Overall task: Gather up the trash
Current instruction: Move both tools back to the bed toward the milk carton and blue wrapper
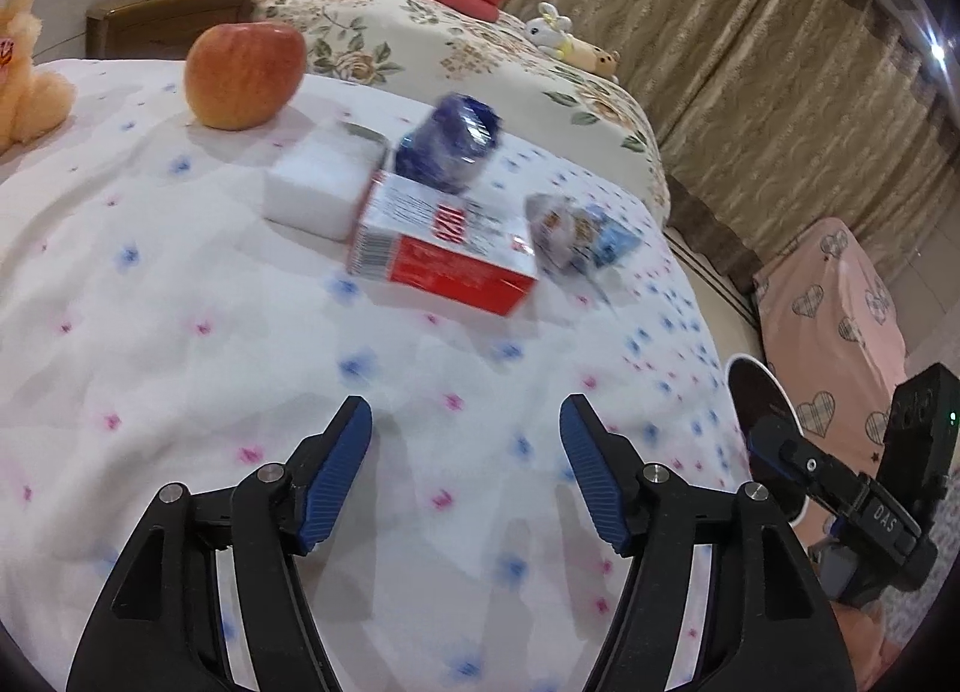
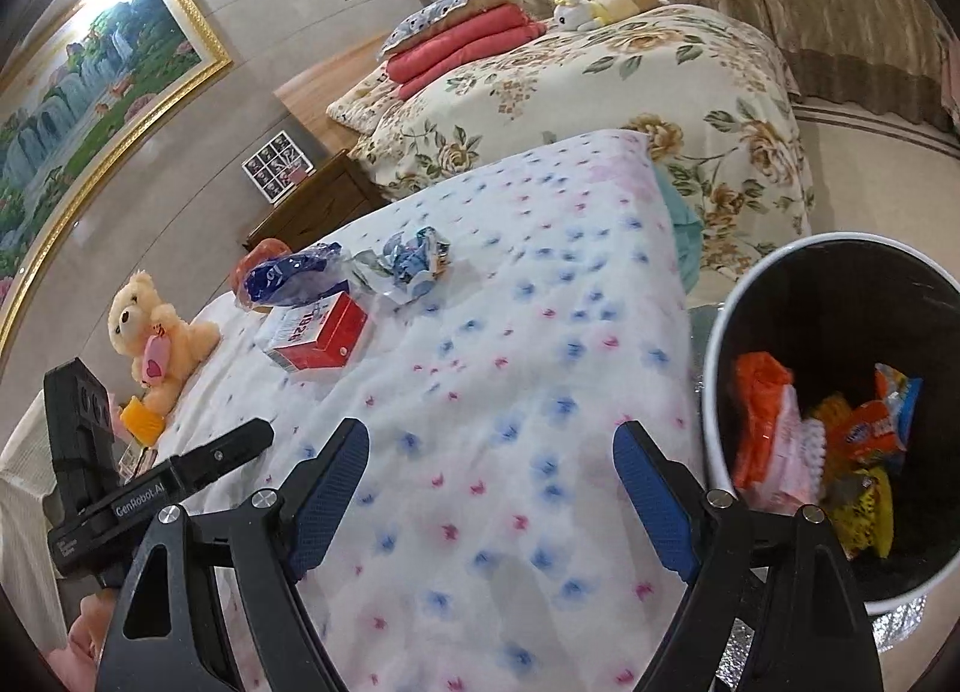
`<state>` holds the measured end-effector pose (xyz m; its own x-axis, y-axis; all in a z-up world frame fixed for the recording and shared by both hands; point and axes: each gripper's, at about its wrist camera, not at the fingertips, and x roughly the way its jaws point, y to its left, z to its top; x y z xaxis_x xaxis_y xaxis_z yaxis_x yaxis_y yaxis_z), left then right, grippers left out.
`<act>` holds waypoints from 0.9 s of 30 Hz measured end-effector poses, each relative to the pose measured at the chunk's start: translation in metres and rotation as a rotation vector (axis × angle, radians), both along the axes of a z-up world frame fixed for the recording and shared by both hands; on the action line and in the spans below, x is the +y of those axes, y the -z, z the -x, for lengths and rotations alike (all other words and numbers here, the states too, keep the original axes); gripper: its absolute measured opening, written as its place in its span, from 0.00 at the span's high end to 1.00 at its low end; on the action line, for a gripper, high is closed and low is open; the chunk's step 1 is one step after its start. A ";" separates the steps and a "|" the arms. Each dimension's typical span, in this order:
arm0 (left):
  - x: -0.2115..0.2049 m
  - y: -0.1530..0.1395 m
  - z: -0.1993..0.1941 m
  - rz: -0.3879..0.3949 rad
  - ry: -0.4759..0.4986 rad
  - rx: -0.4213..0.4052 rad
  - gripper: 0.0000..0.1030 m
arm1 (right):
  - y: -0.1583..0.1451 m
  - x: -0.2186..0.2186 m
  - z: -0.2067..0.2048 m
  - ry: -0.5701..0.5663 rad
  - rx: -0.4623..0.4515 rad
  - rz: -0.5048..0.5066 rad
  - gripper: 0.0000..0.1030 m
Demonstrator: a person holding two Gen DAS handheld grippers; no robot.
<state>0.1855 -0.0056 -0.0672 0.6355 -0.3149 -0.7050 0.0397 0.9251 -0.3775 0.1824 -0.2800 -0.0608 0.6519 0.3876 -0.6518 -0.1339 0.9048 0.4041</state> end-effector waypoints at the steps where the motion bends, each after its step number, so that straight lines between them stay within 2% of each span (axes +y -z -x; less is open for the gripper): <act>1: 0.003 0.000 -0.003 -0.001 -0.003 0.001 0.35 | 0.001 0.002 -0.002 -0.003 0.002 0.002 0.17; 15: 0.033 0.001 -0.062 -0.079 0.091 -0.008 0.34 | 0.001 0.035 -0.057 -0.036 -0.016 0.028 0.17; 21: 0.033 0.003 -0.074 -0.070 0.153 -0.019 0.34 | 0.004 0.044 -0.084 -0.036 -0.018 -0.001 0.19; 24: 0.032 0.003 -0.078 -0.056 0.176 -0.025 0.34 | 0.004 0.046 -0.094 -0.028 -0.024 -0.012 0.20; 27: 0.025 0.001 -0.080 -0.053 0.210 -0.038 0.34 | 0.006 0.050 -0.110 -0.027 -0.017 -0.012 0.29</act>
